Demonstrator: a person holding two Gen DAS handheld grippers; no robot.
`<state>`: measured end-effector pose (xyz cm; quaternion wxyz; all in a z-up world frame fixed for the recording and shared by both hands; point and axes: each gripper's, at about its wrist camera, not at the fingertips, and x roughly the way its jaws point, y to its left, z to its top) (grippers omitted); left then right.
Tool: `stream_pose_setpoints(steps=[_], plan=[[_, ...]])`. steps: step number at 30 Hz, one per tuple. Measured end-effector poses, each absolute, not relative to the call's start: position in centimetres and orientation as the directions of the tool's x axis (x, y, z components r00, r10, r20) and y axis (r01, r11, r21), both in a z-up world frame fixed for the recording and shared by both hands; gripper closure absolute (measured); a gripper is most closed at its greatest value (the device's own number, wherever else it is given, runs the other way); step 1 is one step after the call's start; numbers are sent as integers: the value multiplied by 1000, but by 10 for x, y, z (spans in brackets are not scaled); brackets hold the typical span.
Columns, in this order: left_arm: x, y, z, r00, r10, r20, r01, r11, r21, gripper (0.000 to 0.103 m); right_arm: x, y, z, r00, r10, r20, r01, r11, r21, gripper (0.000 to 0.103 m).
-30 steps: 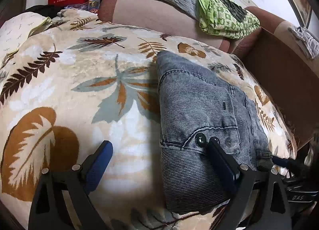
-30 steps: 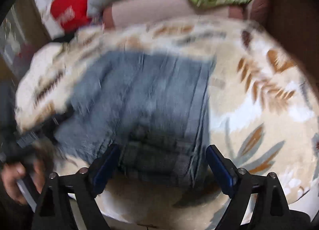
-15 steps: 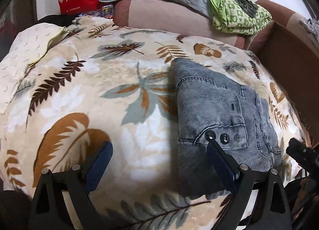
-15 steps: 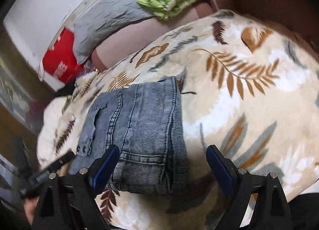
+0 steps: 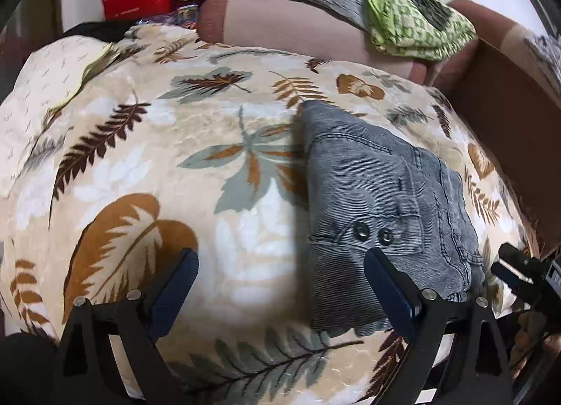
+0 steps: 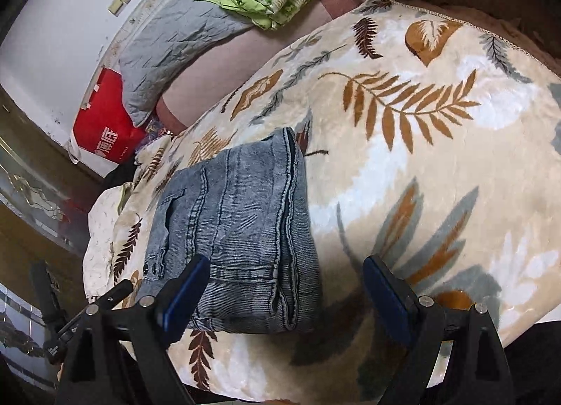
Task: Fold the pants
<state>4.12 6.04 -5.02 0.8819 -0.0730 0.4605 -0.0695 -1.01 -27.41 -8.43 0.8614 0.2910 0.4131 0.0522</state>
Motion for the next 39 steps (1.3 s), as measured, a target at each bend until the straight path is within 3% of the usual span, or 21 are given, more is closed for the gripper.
stream_pose_setpoints(steps=[7, 9, 12, 14, 17, 20, 28, 39], plan=[[46, 71, -55, 553, -171, -815, 23, 981, -190, 8, 1, -244, -48, 665, 285, -690, 56, 903, 427, 13], [52, 70, -52, 554, -182, -813, 32, 980, -197, 8, 27, -224, -36, 619, 256, -743, 17, 941, 339, 11], [57, 69, -49, 545, -180, -819, 33, 980, -194, 8, 61, -207, -46, 494, 301, -815, -38, 945, 326, 12], [54, 71, -44, 552, -191, -812, 45, 979, -201, 8, 53, -215, -43, 494, 318, -809, -16, 934, 357, 12], [52, 74, -40, 567, -178, -804, 47, 982, -185, 8, 20, -251, -32, 591, 363, -720, 18, 887, 462, 11], [63, 72, -43, 541, -204, -816, 54, 977, -208, 8, 9, -291, -39, 598, 364, -714, 96, 852, 515, 11], [103, 56, -52, 427, -443, -788, 127, 893, -433, 8, 49, -316, -79, 460, 632, -624, 71, 674, 735, 11], [135, 38, -87, 285, -575, -767, 132, 816, -562, 8, 99, -289, -112, 365, 651, -665, 87, 688, 721, 14]])
